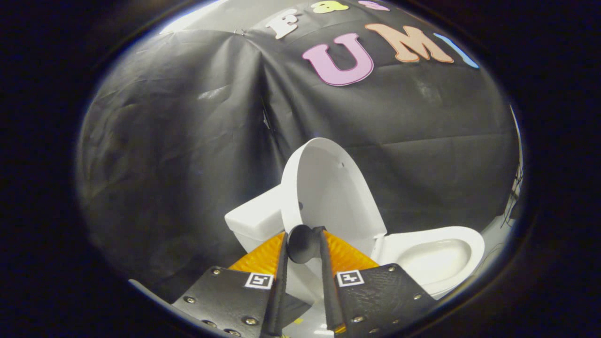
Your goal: Open the toilet lid.
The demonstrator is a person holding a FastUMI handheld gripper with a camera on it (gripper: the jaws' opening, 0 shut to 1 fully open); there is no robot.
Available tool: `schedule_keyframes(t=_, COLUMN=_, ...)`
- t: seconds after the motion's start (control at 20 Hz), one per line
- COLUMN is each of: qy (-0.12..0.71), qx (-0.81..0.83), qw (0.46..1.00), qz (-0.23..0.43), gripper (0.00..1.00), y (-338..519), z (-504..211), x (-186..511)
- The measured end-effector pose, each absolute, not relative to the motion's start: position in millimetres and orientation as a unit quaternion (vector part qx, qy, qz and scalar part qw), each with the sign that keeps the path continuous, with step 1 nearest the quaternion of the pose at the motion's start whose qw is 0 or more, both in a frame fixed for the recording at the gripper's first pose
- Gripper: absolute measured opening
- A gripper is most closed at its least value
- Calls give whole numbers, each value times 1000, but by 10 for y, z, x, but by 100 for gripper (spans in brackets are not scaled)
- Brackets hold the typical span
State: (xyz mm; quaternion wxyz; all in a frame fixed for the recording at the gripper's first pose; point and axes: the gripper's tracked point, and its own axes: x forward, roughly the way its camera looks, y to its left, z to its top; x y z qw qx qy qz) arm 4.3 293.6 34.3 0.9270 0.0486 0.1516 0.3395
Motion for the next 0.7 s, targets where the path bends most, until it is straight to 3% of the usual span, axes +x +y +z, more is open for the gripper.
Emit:
schedule_keyframes(t=0.4, qy=145, qx=49, qw=930, qz=334, gripper=88, y=2655, z=410, x=60)
schedule_keyframes(t=0.5, qy=125, qx=22, qw=946, qz=299, gripper=100, y=2413, z=484, x=173)
schedule_keyframes(t=0.7, qy=97, qx=15, qw=962, qz=255, gripper=100, y=1938, z=646, x=346)
